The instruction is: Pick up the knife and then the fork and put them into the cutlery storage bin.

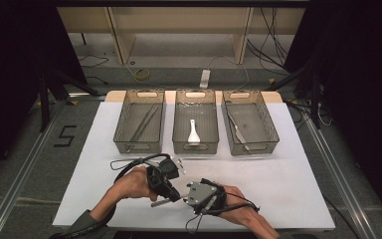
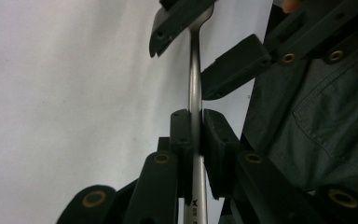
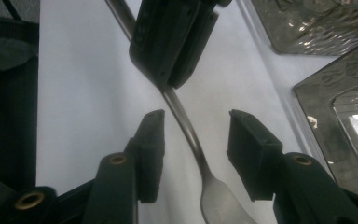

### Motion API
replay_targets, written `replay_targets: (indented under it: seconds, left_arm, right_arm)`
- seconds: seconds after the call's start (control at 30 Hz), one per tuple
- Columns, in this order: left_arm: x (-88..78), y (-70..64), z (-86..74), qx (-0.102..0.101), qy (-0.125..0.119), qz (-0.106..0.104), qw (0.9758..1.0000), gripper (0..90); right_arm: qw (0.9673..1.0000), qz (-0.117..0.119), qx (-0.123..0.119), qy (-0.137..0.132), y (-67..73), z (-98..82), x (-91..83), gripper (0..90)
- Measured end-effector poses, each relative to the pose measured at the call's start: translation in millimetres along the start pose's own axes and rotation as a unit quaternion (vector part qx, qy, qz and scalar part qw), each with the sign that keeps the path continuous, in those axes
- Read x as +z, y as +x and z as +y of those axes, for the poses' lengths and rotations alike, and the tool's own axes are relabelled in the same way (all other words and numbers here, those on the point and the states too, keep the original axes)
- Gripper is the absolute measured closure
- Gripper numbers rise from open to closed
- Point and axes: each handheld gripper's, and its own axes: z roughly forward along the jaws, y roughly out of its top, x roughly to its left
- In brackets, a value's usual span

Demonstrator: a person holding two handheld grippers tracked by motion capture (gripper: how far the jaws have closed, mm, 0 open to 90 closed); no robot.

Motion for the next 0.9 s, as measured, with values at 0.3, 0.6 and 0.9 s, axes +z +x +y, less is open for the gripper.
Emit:
replay_targets:
  seconds: [0.3, 0.6, 0.9]
  left_arm:
    - [-2.7, -4.5, 1.4, 0.003, 0.001, -0.008, 1.0000, 82.0]
    - [1.6, -4.6, 2.2, -0.008, 0.003, -0.006, 0.9999, 81.9]
    - [-0.8, -2.7, 2.1, -0.011, -0.013, -0.001, 0.9998, 81.0]
  right_arm:
    - [0.9995, -0.001, -0.027, 0.014, 4.5, 0.3, 5.4, 74.9]
    - [0.9975, 0.009, -0.052, 0.047, 5.3, 0.1, 9.8, 82.9]
    - [0.9963, 0.013, -0.069, 0.050, 6.6, -0.7, 8.9, 88.1]
